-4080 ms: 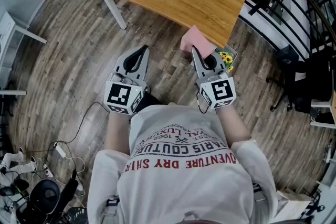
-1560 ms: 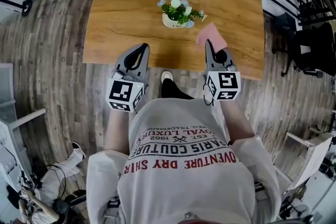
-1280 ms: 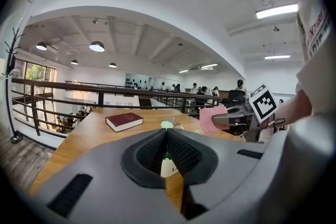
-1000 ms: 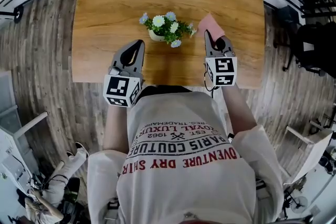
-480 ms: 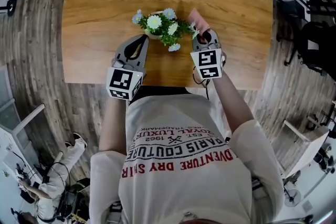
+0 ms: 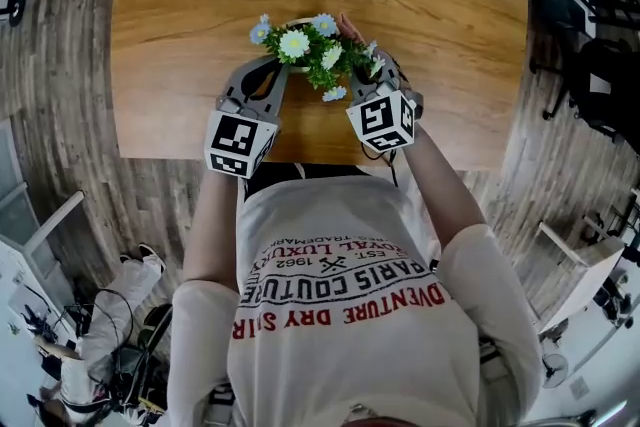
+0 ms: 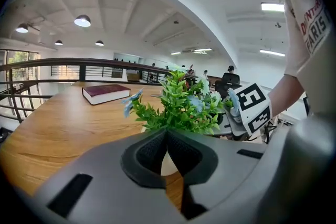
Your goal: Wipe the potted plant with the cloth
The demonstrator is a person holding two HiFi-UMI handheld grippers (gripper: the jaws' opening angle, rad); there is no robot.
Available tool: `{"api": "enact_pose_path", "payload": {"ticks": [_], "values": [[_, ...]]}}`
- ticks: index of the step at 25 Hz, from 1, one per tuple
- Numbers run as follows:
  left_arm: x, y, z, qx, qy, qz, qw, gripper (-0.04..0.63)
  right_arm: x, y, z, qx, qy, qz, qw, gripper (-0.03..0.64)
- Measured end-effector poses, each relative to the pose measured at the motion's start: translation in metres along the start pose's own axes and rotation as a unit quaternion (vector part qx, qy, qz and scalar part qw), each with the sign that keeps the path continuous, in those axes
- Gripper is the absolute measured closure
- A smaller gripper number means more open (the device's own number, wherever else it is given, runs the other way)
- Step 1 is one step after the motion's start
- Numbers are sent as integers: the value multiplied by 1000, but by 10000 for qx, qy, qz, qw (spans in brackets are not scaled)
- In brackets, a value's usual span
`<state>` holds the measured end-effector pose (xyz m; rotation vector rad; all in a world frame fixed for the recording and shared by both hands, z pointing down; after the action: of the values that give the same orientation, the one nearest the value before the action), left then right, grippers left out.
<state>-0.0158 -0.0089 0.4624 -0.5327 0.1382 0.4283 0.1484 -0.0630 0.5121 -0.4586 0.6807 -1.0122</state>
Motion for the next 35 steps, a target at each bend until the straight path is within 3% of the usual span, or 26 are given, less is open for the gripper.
{"api": "enact_pose_path", "payload": {"ticks": [6, 14, 17, 25, 35], "values": [[5, -8, 1, -59, 46, 91, 9999, 580, -5, 5, 11, -86, 130, -113, 9998, 581], [-7, -4, -1, -101, 176, 254, 9995, 580, -38, 4, 4, -311, -450, -71, 9985, 581], [-3, -4, -1, -171, 62, 325, 9993, 580, -49, 8, 1, -331, -640, -44, 9974, 581], [-8, -4, -3, -212, 40, 711, 9972, 580, -70, 4, -23, -114, -1392, -152, 9901, 581], [-18, -2, -4, -275, -18, 1428, 9894, 580, -93, -6, -75, 365, -1648, -196, 9855, 581]]}}
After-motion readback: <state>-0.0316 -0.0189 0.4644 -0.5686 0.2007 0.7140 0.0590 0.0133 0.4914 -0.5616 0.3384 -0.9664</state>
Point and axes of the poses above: the fingertips, and each gripper's own axes: y backward along the fingers, x to its right, z out of its underside, the point moved 7 cm from there along y, backward along the fingers, and after that the axes turned 6 degrees about y, right-handed, at the moved point
